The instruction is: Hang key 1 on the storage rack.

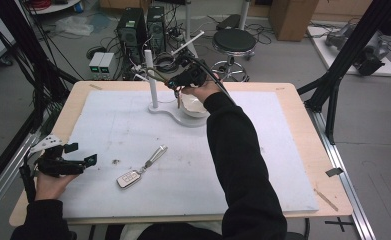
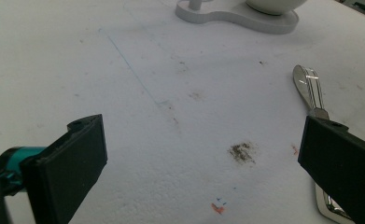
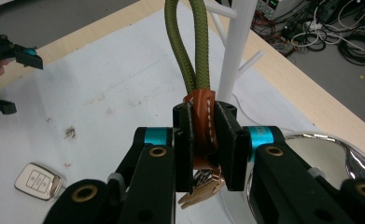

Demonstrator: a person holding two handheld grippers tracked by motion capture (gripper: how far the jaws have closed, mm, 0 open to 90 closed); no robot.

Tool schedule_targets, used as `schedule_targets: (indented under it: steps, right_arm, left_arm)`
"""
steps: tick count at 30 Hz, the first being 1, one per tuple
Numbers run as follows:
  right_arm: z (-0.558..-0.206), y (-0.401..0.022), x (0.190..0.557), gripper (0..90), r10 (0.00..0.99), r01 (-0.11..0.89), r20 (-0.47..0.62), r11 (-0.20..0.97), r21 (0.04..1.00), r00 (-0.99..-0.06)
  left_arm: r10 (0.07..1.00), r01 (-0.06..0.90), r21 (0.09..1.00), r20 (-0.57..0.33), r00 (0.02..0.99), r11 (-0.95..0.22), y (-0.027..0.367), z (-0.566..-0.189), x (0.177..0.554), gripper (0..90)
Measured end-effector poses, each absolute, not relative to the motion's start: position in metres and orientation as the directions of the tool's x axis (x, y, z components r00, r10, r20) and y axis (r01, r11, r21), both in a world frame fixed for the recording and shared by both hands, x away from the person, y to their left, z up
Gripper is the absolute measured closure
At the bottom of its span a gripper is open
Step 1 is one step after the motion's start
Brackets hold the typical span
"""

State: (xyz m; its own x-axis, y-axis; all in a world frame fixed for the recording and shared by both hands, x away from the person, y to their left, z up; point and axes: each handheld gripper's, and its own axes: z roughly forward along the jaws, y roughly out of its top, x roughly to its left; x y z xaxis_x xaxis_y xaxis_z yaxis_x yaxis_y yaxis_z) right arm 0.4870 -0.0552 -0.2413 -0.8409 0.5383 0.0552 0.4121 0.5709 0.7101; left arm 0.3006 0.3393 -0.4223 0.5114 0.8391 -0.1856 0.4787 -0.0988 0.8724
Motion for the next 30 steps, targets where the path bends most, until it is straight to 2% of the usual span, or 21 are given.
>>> schedule_targets:
  steps: [14,30]
  right_arm:
    - [-0.24,-0.028,0.499,78.0,0.548,0.429,0.061,0.574,0.697,-0.834]
    - [-0.268,-0.021,0.519,77.7,0.604,0.493,0.055,0.591,0.638,-0.795]
  left_arm:
    - [0.843,0.477,0.874,-0.185,0.506,-0.094,0.342,-0.422,0.301,1.7]
    - [0.843,0.484,0.869,-0.181,0.507,-0.104,0.342,-0.424,0.302,1.7]
